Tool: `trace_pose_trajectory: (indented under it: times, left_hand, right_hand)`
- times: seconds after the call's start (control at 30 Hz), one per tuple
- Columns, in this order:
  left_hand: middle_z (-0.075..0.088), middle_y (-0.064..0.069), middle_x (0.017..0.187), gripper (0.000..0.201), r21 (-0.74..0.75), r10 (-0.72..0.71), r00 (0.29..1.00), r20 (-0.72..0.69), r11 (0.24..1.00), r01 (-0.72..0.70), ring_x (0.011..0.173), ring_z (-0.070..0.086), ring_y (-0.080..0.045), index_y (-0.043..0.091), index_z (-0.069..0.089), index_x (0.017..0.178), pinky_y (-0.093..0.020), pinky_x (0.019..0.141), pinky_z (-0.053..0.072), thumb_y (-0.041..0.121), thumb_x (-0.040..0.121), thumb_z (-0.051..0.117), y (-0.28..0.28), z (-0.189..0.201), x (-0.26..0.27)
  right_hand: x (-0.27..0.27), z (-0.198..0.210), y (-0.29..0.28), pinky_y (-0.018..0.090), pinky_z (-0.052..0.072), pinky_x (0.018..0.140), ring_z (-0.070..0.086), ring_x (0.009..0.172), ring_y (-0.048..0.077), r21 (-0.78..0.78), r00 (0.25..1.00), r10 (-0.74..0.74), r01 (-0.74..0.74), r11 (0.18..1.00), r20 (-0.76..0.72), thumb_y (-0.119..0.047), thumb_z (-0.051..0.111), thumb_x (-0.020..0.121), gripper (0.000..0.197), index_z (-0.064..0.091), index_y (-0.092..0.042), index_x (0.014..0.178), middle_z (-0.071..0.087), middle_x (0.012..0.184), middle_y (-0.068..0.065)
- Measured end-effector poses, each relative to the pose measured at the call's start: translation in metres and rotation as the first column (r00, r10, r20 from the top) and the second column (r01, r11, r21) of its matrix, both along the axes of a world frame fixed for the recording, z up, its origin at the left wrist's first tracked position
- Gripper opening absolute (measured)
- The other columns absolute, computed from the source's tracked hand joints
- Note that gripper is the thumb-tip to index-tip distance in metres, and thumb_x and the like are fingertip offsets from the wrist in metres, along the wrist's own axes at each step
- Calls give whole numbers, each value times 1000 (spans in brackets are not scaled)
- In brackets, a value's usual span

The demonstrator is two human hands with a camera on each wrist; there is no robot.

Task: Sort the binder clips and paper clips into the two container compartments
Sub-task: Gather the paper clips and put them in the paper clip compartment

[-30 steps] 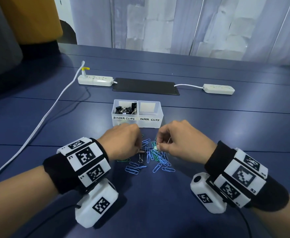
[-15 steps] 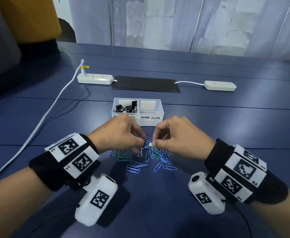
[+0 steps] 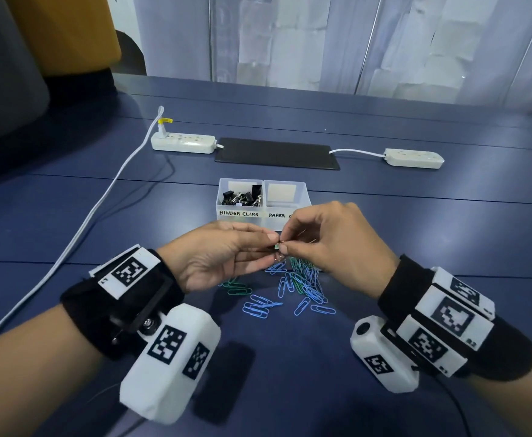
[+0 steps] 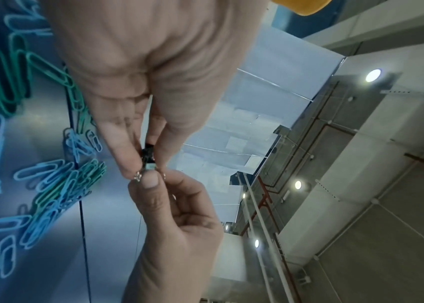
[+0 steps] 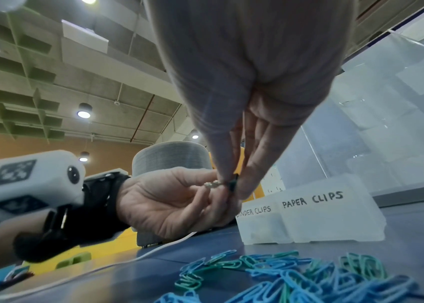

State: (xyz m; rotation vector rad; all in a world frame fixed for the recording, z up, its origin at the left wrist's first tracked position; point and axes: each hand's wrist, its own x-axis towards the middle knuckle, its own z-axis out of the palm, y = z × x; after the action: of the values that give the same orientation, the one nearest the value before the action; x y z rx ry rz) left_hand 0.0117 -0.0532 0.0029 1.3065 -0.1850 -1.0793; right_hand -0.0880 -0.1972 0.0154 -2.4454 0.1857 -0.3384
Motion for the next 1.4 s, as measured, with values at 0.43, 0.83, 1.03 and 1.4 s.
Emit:
trace_pose_trajectory:
  times: [0.43,0.83,1.03,1.4]
  left_hand:
    - [67,-2,56,18,32,73,960,272,996,-85,48,60,-9,7,67,77,-17,54,53,-6,81,55,-2,36,40]
    - [72,-9,91,23,593,-623,-12,782,750,-294,90,65,-33,19,75,85,-36,76,53,10,72,59,-57,25,81]
    - [68,-10,103,27,535,-581,-39,813,771,-345,104,59,-35,22,71,102,-39,80,50,18,79,57,-49,16,81]
    - [51,2,121,44,753,-779,-157,607,627,-200,107,55,-20,23,52,124,-30,89,44,26,81,50,41,5,27]
  right_hand:
    - [1,14,-10,31,57,79,71,74,11,53,999,-24,22,998,29,-26,73,78,22,72,-27,100,75,85,-5]
    - [-5,2,-26,18,35,79,57,107,20,-389,819,-34,-236,891,-573,-8,58,80,58,48,-23,135,54,115,2]
    - [5,-13,-16,31,48,80,55,104,28,-433,754,-57,-311,846,-655,-22,68,78,80,27,-19,146,36,125,10]
    - [12,-2,-2,22,37,76,42,88,13,-356,856,148,-355,864,-495,-13,63,78,54,49,-19,130,49,101,1]
